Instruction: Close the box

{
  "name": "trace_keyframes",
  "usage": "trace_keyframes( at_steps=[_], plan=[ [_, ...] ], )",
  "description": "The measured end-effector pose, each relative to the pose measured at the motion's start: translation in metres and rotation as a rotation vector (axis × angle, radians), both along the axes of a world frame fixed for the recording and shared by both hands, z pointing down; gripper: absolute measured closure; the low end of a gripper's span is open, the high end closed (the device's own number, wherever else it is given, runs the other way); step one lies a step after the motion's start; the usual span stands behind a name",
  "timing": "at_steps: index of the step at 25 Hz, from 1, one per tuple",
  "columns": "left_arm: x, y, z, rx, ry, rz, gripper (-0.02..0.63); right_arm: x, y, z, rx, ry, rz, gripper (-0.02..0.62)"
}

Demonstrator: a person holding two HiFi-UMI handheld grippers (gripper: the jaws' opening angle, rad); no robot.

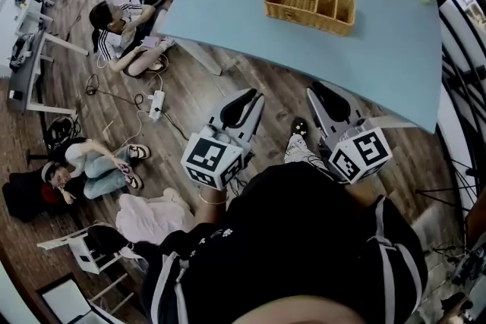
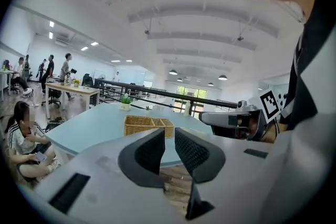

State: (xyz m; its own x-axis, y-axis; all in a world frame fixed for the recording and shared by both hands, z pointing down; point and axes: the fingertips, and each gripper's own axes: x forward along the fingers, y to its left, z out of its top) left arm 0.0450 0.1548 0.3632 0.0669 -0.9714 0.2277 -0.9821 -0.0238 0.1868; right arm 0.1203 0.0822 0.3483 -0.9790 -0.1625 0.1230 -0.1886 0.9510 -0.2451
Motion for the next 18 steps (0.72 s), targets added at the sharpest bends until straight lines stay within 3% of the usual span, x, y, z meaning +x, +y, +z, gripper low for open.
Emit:
trace_keyframes(
  at_steps=[18],
  plan=[
    [-0.025, -0.104, -0.019, -0.032, -0.018, -0.011, 0.545, -0.025, -0.108, -0.012, -0.026, -0.027, -0.021, 0.512]
  ],
)
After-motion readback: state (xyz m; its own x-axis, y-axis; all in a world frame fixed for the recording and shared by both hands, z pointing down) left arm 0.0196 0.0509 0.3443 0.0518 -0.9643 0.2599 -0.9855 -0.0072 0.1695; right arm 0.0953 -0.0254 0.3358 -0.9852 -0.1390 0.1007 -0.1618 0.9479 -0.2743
